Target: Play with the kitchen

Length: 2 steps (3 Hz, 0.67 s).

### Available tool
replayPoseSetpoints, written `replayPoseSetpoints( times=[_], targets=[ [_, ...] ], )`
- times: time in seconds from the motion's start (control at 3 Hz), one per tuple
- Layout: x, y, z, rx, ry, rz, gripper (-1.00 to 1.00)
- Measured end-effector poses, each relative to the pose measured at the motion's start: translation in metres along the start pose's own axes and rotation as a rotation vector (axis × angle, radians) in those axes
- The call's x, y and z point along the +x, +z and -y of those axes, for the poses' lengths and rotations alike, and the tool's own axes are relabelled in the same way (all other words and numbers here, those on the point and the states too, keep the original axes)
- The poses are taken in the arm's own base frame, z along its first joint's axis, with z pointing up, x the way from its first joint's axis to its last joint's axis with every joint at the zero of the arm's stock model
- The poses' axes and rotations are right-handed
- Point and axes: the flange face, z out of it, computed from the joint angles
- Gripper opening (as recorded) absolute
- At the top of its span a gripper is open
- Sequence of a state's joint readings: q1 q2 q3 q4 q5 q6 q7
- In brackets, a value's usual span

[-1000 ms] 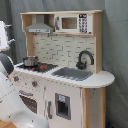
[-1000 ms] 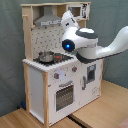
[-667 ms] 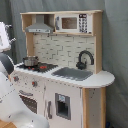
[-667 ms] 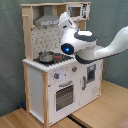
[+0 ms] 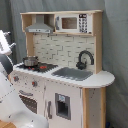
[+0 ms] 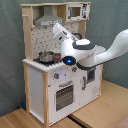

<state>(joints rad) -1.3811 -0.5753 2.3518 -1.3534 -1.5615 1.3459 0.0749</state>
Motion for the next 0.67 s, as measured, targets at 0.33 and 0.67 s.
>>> replayPoseSetpoints(
  times=[0.33, 0.67],
  targets=[
    [0.009, -0.021, 0.025, -0.003, -0.086, -0.106, 1.0],
    [0.018, -0.033, 0.036, -0.004, -0.137, -0.204, 1.0]
  ],
)
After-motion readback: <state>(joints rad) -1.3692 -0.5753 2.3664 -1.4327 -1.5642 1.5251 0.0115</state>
